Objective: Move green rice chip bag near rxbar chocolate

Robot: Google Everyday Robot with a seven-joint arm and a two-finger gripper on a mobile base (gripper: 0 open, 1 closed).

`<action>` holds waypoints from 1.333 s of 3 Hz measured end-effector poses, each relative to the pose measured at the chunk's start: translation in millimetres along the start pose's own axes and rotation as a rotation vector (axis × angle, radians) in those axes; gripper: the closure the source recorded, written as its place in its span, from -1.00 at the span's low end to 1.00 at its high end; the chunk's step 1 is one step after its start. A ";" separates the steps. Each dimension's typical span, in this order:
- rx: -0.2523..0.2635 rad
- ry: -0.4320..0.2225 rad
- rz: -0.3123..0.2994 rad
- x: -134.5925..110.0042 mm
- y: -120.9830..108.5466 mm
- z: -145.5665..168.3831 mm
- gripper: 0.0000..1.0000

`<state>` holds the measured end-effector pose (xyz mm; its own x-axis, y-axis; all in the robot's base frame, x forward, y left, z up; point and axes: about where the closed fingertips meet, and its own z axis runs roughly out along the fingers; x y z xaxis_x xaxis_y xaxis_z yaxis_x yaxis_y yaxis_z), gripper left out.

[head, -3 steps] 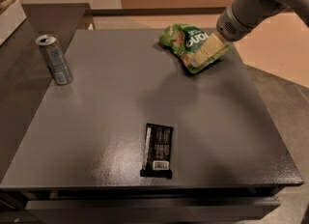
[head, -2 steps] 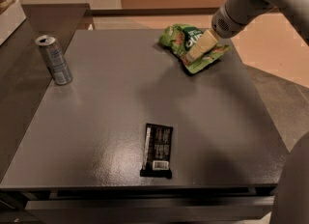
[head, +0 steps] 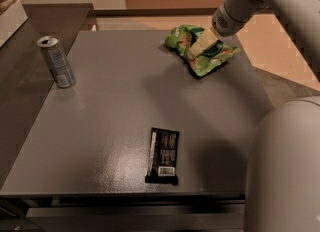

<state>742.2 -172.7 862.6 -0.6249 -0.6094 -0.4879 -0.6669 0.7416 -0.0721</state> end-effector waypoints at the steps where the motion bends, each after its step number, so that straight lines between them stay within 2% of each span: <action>1: -0.040 0.027 0.011 -2.4 2.3 12.6 -0.66; 3: -0.086 0.035 -0.017 -5.8 8.2 11.4 0.27; 4: -0.083 0.018 -0.065 -9.7 15.3 -1.1 0.74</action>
Offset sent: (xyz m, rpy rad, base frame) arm 0.0098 0.0066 -0.0041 0.0316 0.0955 0.0415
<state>737.6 -155.7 867.2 -0.5857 -0.6612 -0.4688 -0.7374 0.6748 -0.0304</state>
